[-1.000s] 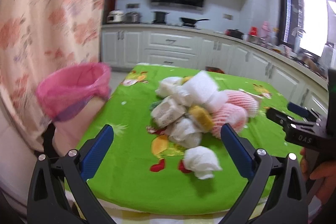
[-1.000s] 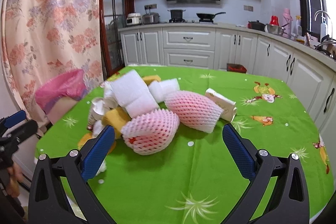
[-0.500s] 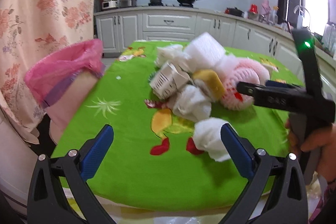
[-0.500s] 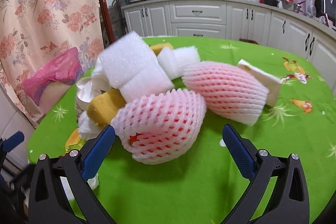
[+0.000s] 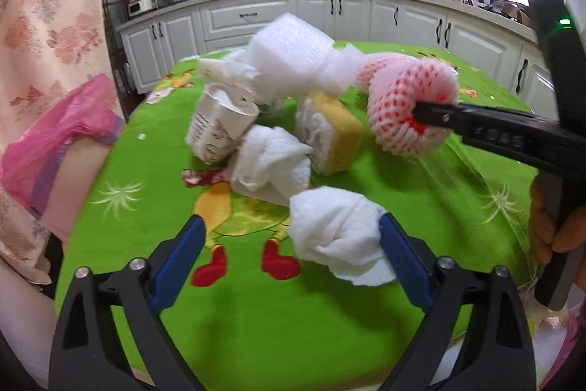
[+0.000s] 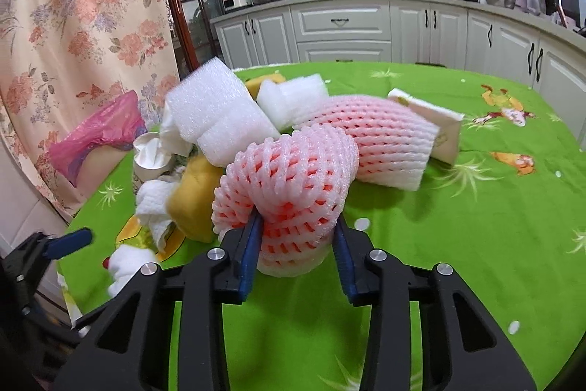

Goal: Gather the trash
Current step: 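Grasp the pink foam fruit net with the right gripper, then grasp a crumpled white tissue with the left gripper while the right gripper holds the net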

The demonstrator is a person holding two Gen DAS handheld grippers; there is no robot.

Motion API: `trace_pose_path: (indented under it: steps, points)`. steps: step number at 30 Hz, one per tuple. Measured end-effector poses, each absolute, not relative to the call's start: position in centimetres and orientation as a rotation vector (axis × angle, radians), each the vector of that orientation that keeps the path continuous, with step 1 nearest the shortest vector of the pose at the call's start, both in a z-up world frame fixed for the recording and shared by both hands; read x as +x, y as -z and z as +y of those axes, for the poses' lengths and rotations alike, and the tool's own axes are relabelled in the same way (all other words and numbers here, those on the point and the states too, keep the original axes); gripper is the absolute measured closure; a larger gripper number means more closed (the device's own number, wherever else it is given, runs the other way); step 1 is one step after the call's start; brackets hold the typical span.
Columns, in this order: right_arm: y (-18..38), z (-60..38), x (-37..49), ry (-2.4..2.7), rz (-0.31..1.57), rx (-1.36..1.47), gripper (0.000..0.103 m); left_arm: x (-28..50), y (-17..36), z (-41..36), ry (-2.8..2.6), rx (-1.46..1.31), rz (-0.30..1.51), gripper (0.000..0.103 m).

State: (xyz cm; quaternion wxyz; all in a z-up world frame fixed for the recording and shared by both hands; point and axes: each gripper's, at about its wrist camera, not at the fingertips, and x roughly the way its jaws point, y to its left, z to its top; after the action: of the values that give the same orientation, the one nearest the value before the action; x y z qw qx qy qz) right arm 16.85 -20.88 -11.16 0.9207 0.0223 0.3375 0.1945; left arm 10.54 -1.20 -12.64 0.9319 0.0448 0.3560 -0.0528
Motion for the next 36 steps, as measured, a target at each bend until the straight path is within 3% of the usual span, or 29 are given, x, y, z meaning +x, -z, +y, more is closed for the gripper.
trace_pose_path:
  steps: [8,10,16,36]
  points:
    - [10.5,-21.3,15.2,-0.392,0.663,0.029,0.066,11.7,13.3,-2.5,0.171,0.099,0.72,0.035]
    - [10.6,-21.4,15.1,-0.389,0.661,0.027,0.066,11.7,13.5,-2.9,0.19,0.105,0.719,0.054]
    - [10.7,-21.4,14.8,-0.382,0.657,0.024,0.066,11.0,13.0,-2.8,0.193,0.105,0.665,0.079]
    - [7.4,-13.8,11.8,-0.577,0.593,-0.091,0.066,5.4,6.4,5.7,0.004,-0.01,0.498,0.083]
